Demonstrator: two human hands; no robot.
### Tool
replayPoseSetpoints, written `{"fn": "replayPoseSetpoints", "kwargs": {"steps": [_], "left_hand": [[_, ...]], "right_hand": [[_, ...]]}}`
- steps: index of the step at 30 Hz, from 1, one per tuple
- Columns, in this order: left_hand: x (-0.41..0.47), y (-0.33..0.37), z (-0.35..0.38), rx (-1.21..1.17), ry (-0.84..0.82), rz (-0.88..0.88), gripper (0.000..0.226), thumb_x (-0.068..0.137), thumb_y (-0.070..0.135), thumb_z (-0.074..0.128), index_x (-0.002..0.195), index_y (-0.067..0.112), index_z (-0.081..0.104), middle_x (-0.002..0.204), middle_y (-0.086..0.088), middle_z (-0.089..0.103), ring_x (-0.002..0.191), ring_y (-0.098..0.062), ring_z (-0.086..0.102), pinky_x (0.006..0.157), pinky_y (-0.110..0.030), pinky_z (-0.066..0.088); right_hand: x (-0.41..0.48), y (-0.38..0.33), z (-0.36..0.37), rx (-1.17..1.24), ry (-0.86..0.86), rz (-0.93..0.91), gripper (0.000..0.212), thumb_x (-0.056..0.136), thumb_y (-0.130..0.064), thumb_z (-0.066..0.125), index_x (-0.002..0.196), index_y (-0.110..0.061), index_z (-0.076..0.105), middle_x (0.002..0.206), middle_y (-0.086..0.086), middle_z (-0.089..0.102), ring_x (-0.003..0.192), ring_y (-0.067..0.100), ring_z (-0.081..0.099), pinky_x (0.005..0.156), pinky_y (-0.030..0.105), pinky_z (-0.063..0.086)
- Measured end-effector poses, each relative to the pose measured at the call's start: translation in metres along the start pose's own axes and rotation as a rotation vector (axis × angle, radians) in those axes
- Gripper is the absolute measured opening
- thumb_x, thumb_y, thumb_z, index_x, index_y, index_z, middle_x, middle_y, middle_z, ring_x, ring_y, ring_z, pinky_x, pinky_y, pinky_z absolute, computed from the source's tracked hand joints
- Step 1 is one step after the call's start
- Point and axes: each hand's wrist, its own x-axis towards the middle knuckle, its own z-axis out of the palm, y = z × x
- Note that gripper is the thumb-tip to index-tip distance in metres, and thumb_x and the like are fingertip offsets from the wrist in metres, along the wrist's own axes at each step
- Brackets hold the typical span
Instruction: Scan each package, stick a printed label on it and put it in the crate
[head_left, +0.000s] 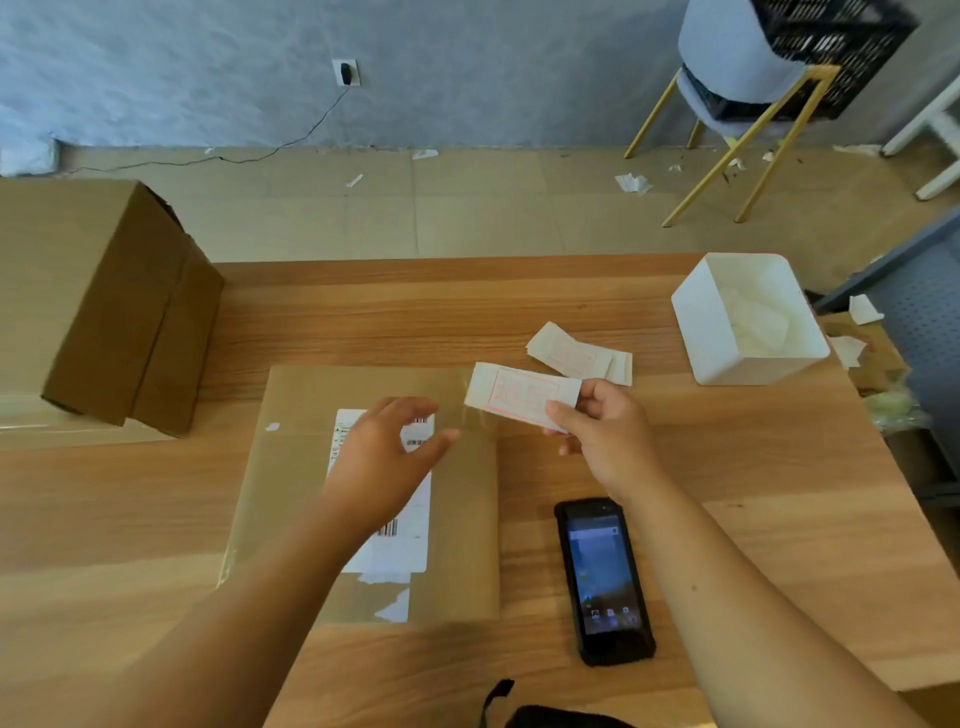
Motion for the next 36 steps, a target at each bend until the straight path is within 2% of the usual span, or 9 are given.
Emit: {"fn": "replayPoseSetpoints", "kwargs": {"steps": [2, 4, 7, 11, 18, 31, 33, 36], "left_hand": [[-0.011, -0.001, -0.005, -0.135, -0.009, -0.083, 0.021, 0.083, 0.040, 0.065, 0.102, 0.032, 0.064, 0.095, 0.019, 0.064, 0.083, 0.008, 0.058, 0.069, -0.009, 0.042], [-0.020, -0.004, -0.011, -0.232, -0.014, -0.132, 0.007, 0.084, 0.038, 0.064, 0.088, 0.033, 0.067, 0.080, 0.010, 0.069, 0.066, 0.004, 0.060, 0.056, -0.009, 0.044], [-0.031, -0.010, -0.017, -0.300, -0.028, -0.135, 0.010, 0.087, 0.030, 0.062, 0.080, 0.028, 0.068, 0.079, 0.005, 0.071, 0.070, -0.007, 0.063, 0.064, -0.023, 0.050], [-0.041, -0.015, -0.026, -0.388, -0.046, -0.132, 0.014, 0.087, 0.023, 0.060, 0.075, 0.022, 0.068, 0.077, 0.010, 0.072, 0.071, -0.003, 0.063, 0.068, -0.026, 0.050], [-0.054, -0.017, -0.042, -0.506, -0.065, -0.080, 0.019, 0.088, 0.011, 0.056, 0.075, 0.019, 0.066, 0.076, 0.007, 0.073, 0.069, -0.003, 0.064, 0.065, -0.021, 0.048], [-0.064, -0.015, -0.051, -0.643, -0.112, -0.017, 0.017, 0.088, 0.008, 0.058, 0.076, 0.015, 0.067, 0.071, 0.005, 0.071, 0.064, -0.003, 0.061, 0.062, -0.015, 0.048], [-0.064, -0.014, -0.050, -0.647, -0.111, -0.007, 0.016, 0.088, 0.009, 0.059, 0.076, 0.014, 0.068, 0.072, 0.005, 0.071, 0.065, -0.003, 0.062, 0.061, -0.014, 0.048], [-0.065, -0.013, -0.049, -0.613, -0.101, 0.008, 0.015, 0.088, 0.011, 0.060, 0.076, 0.016, 0.068, 0.073, 0.005, 0.072, 0.066, -0.003, 0.063, 0.062, -0.014, 0.049]], "right_hand": [[-0.018, -0.002, 0.010, 0.020, -0.030, -0.014, 0.015, 0.088, -0.003, 0.063, 0.093, -0.017, 0.062, 0.088, -0.005, 0.074, 0.070, 0.011, 0.070, 0.048, 0.020, 0.050], [-0.032, -0.002, 0.018, 0.035, -0.048, -0.016, 0.014, 0.088, -0.003, 0.063, 0.093, -0.016, 0.063, 0.086, -0.007, 0.074, 0.069, 0.011, 0.069, 0.047, 0.020, 0.049], [-0.048, -0.001, 0.028, 0.030, -0.060, -0.018, 0.013, 0.088, -0.003, 0.063, 0.093, -0.015, 0.063, 0.088, -0.006, 0.074, 0.070, 0.012, 0.069, 0.048, 0.021, 0.048], [-0.063, -0.002, 0.038, 0.026, -0.051, -0.033, 0.012, 0.088, -0.003, 0.064, 0.093, -0.014, 0.064, 0.090, -0.003, 0.075, 0.071, 0.013, 0.069, 0.048, 0.020, 0.048], [-0.079, -0.009, 0.052, 0.039, -0.038, -0.039, 0.013, 0.088, -0.003, 0.064, 0.095, -0.013, 0.063, 0.090, -0.003, 0.075, 0.072, 0.012, 0.069, 0.049, 0.020, 0.049], [-0.093, -0.011, 0.061, 0.061, -0.017, 0.018, 0.013, 0.087, -0.003, 0.065, 0.097, -0.012, 0.063, 0.089, 0.001, 0.074, 0.066, 0.008, 0.067, 0.047, 0.020, 0.048], [-0.093, -0.011, 0.064, 0.001, 0.002, 0.054, 0.016, 0.087, -0.006, 0.067, 0.099, -0.014, 0.060, 0.094, 0.003, 0.072, 0.068, 0.009, 0.067, 0.048, 0.020, 0.048], [-0.093, -0.011, 0.068, -0.325, 0.176, 0.066, 0.036, 0.082, -0.020, 0.074, 0.109, -0.024, 0.049, 0.103, -0.011, 0.060, 0.082, 0.004, 0.059, 0.059, 0.018, 0.045]]}}
